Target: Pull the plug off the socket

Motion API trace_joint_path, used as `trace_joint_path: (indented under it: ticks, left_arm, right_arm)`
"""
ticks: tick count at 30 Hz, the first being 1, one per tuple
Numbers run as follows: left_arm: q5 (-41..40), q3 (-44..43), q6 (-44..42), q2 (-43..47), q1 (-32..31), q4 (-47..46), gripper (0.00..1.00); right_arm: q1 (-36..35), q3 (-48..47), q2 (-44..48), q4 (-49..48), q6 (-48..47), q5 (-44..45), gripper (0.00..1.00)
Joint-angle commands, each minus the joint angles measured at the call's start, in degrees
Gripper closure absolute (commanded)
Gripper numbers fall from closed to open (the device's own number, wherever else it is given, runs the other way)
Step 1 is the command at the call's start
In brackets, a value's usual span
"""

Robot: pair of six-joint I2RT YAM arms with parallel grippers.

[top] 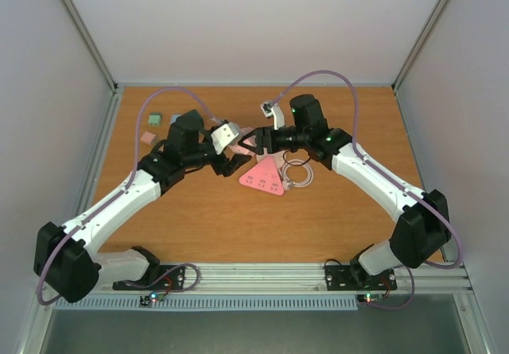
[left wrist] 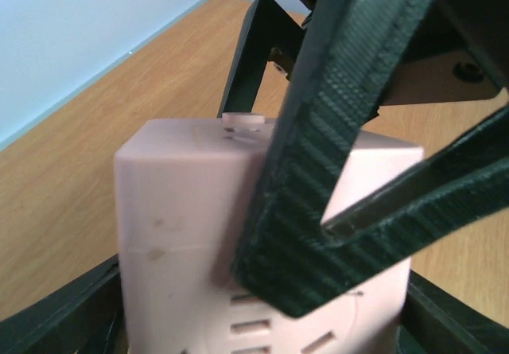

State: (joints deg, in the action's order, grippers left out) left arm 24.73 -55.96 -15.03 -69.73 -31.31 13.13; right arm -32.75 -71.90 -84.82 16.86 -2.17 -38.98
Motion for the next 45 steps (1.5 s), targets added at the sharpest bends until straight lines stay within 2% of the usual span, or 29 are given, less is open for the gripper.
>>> trace_joint_path:
  ticks: [1,5,7,9,11,15,19,22,35,36,45]
  left_arm:
    - [-3.1,-2.5,-1.3,-1.0,-0.9,-3.2,0.27]
    - [-4.6,-2.7,-2.0,-1.0,-0.9,-1.7,0.39]
    - [-5.7,-2.3,-1.7,-0.9,-0.8,-0.5,0.44]
    - [-5.3,-2.0,-1.2,-1.1,-0.2,1.2,0.48]
    - [-4.3,-1.7,0.0,-1.1,0.8,2.0,0.52]
    - [-3.0,-0.7,1.5,-0.8,4.0,2.6,0.61]
    - [-1.3,-0.5,3.0,-1.1,8.7,4.4,0.63]
    - [-1.1,0.1,3.5,-1.1,12.7,6.8,0.63]
    - [-10.0,-0.3,-3.7,-5.8,30.5,23.6,0.63]
    - [-10.9,-0.4,-4.3,-6.8,33.3,24.5,0.63]
    - [-15.3,-0.6,-7.7,-15.6,42.4,26.2,0.63]
  right_arm:
    - [0.3,-1.6,-0.8,-2.7,2.1,-2.1,0.92]
    - [0.5,-0.7,-1.0,-3.1,4.7,-2.4,0.87]
    - [0.8,-0.6,-1.1,-3.1,4.7,-2.8,0.76]
    - [1.6,-0.8,-1.4,-2.7,4.7,-3.2,0.58]
    - [2.5,-1.2,-1.7,-2.5,5.0,-3.3,0.45]
    - [4.2,-1.9,-2.5,-2.0,5.1,-3.8,0.30]
    - [5.9,-2.6,-3.0,-1.0,3.4,-4.1,0.13]
    - [7.1,-3.5,-3.9,1.5,-0.3,-3.3,0.05]
    - [15.1,-10.3,-16.0,16.9,-18.6,-0.1,0.02]
    - [15.7,-10.7,-17.3,17.7,-19.8,-0.1,0.03]
    - [20.4,-19.5,-29.9,25.8,-28.7,-1.6,0.07]
